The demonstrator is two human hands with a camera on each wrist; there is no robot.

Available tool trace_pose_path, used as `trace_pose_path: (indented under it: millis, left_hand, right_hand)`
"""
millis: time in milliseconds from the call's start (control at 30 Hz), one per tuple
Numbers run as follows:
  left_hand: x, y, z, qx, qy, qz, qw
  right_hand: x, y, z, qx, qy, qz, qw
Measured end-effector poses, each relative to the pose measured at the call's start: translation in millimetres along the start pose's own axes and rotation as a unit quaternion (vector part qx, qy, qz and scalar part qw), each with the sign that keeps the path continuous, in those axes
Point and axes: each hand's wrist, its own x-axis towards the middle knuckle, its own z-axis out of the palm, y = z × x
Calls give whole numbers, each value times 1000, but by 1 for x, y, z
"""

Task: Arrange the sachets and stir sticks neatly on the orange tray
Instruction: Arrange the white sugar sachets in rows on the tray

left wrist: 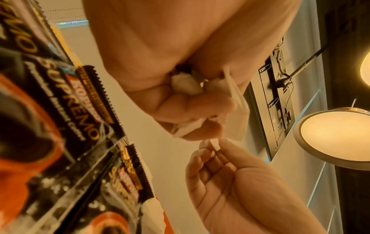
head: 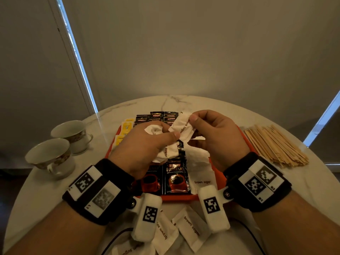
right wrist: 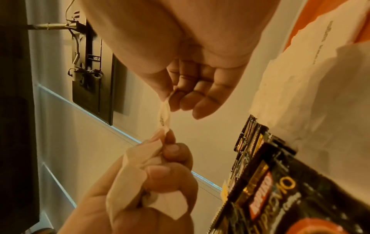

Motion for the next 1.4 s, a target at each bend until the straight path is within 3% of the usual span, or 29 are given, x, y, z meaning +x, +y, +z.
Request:
trace_pose_path:
  millis: [133,300,400,533,667,833,967,1133,1233,1400]
  left_hand:
    - [-1,4,-2,20,-20,3,1000]
    - [-2,0,0,22,-28,28,999]
    - [-2,-4,3,15,-16,55,998]
    - [-1,-7,8,10,11,92,996]
    - [-1,-9,11,-2,34,90,995]
    - [-1,-10,12,33,36,97,994]
    - [2,-7,4,14,42,76,996]
    - [3,-7,1,9,37,76,996]
    - [3,-8,0,15,35,69,997]
    - [6,-8,-1,16,30,63,997]
  right_hand:
    - [2,-4,-4,-44,-10,-12,999]
    - [-1,-18,-11,-156,-138,1,978]
    - [-1,-22,-12,-132,-124,16,983]
    - [-5,-25,-11,-85,-161,87,979]
    - [-7,-29,-14,-45,-112,76,990]
    - [2,-28,-31,-113,7,54,992]
    - [13,-19,-62,-337,55,141,929]
    - [21,-10,-77,-455,24,224,862]
    - [26,-9,-74,-473,11,229,851]
    - [31,-8,-69,-442,4,242,864]
